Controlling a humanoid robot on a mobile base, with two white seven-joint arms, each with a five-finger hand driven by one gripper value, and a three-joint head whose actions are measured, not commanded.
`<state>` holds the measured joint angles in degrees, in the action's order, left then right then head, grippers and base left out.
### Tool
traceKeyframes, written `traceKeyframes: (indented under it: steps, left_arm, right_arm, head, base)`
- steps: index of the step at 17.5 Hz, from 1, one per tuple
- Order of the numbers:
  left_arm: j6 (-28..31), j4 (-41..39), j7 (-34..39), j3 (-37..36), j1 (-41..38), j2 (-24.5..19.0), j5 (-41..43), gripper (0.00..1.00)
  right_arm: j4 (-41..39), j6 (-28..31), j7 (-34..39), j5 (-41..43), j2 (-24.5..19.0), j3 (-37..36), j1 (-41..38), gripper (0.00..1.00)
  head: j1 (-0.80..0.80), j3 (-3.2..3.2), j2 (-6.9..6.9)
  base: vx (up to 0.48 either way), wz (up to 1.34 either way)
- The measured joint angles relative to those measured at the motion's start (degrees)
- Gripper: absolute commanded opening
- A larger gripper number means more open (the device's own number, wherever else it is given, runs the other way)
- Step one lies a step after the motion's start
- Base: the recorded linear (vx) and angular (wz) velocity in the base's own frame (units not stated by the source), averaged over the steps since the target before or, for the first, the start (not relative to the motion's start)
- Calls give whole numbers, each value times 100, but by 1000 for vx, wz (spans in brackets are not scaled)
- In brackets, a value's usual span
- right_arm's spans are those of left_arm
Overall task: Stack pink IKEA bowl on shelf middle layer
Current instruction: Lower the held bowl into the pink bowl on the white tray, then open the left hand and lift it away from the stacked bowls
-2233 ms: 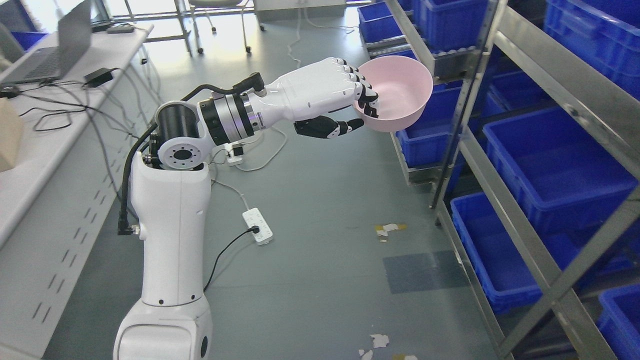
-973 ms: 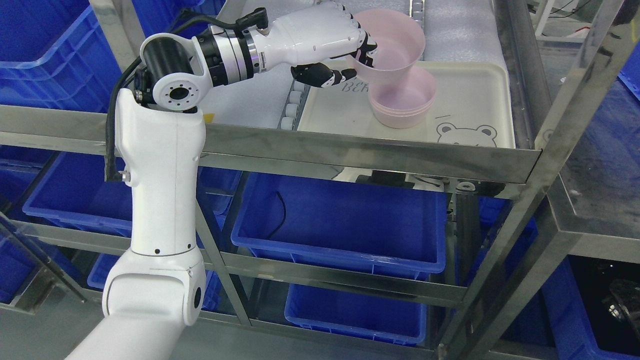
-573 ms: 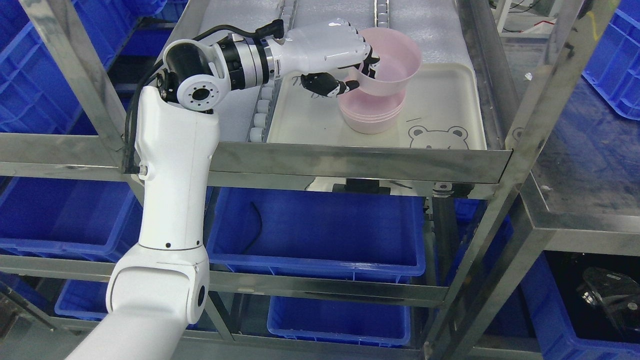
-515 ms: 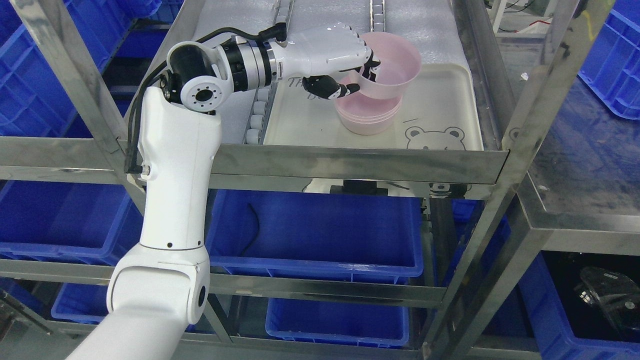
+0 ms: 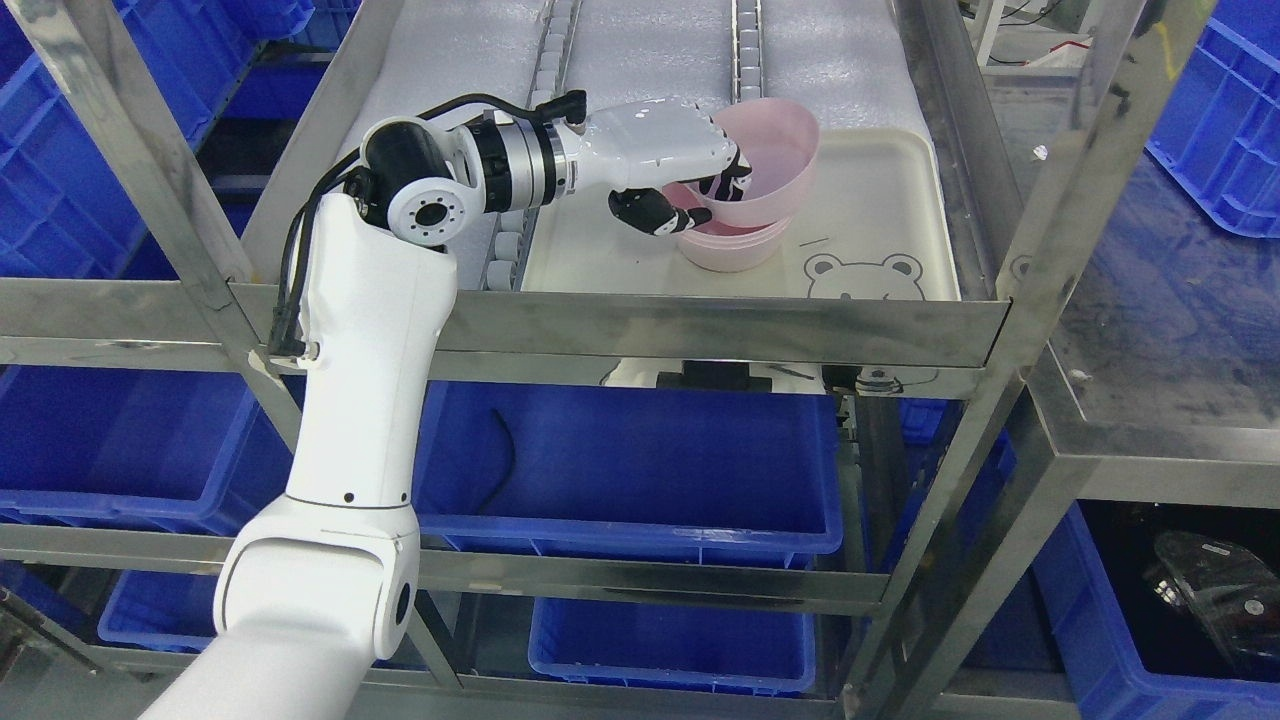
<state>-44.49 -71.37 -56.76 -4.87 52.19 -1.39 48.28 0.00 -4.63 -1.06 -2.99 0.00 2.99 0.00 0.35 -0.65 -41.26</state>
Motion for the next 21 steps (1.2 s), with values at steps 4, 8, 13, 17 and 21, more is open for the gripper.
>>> traceKeyframes:
  steps: [4,8,13,17,21]
  left_arm:
    - [32,26,-40,60,-19,9,-4,3]
    - [142,54,-102,209,115,52,-21,3]
    - [174,61,-322,321,258,87,-101,2]
    - [179,60,-470,274,285,43,-123,2]
    - [243,68,-524,159,302,-71,-134,3]
  right_arm:
    - [0,0,0,0,0,0,0,100]
    - [0,0,0,0,0,0,0,100]
    - [0,0,0,0,0,0,-1,100]
    - [0,0,0,0,0,0,0,100]
    - [0,0,0,0,0,0,0,100]
  head:
    - [0,0,0]
    - [0,0,0]
    - [0,0,0]
    - [0,0,0]
    - [0,0,0]
  base:
    - [1,-5]
    - [0,0]
    - [0,-2]
    - [0,-3]
    - [0,0]
